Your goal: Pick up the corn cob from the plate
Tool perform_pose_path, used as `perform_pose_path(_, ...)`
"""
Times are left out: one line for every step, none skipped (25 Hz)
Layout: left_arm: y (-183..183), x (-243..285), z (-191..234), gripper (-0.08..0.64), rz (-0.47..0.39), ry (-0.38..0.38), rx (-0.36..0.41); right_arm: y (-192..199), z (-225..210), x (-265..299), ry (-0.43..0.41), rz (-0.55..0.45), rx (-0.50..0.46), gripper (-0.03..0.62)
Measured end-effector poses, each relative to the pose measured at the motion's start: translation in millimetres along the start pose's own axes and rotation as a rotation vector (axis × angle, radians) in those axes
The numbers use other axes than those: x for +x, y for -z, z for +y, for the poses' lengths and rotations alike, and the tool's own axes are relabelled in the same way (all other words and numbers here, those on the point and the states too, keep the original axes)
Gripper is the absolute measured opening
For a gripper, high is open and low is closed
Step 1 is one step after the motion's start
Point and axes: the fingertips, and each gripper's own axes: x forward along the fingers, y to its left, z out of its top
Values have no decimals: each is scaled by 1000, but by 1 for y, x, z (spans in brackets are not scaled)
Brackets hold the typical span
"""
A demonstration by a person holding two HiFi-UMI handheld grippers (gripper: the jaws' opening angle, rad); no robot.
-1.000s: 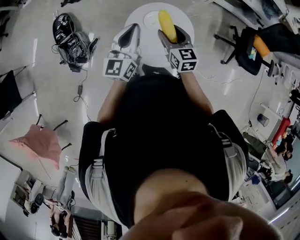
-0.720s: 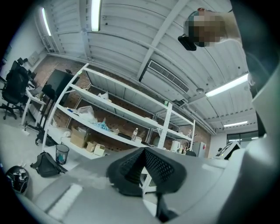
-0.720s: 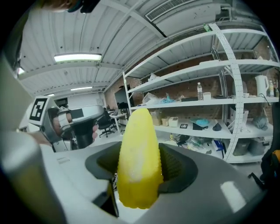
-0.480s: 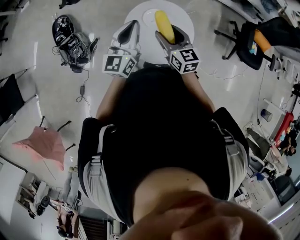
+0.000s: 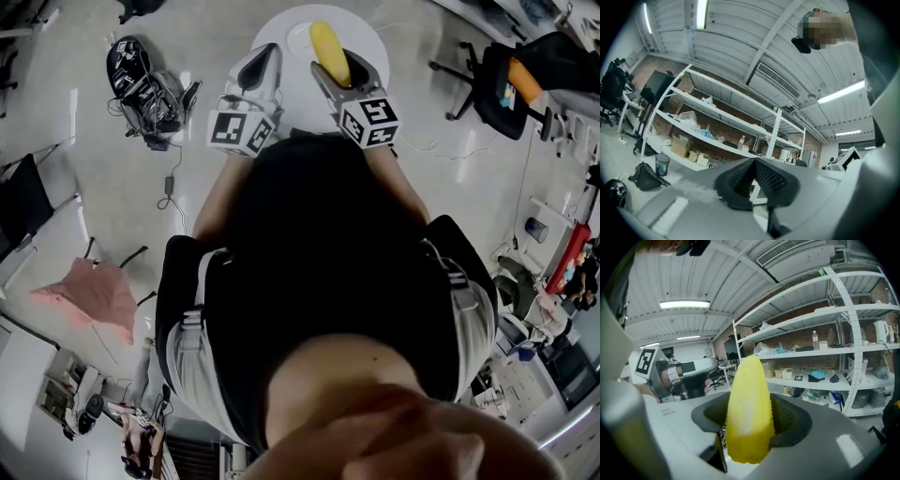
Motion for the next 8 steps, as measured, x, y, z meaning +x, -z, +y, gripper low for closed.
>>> perform_pose_path(0, 0, 0, 5, 0, 1, 1, -1, 0, 0, 1, -2, 0, 265)
perform_pose_path(-1, 0, 0, 5, 1, 1, 1, -1, 0, 1, 2, -3, 0, 265)
perform_pose_path(-1, 0, 0, 5, 1, 0, 1, -2, 1, 1, 2, -3, 0, 265)
perform_pose_path(-1, -1, 1, 5, 1, 0, 0, -3, 2, 1, 2, -3, 0, 265)
perform_pose_path(-1, -2, 1, 5, 1, -1, 0, -3, 2, 1, 2, -4, -1, 265)
perform_pose_path(-1, -3, 1, 5, 1, -1, -1, -3, 3, 0, 1, -4, -1, 265)
perform_pose_path(-1, -4, 1, 5, 0, -2, -1, -3, 4, 0, 1, -4, -1, 265)
perform_pose_path(-1, -4, 1, 5, 0, -2, -2, -3, 4, 0, 1, -5, -1, 265)
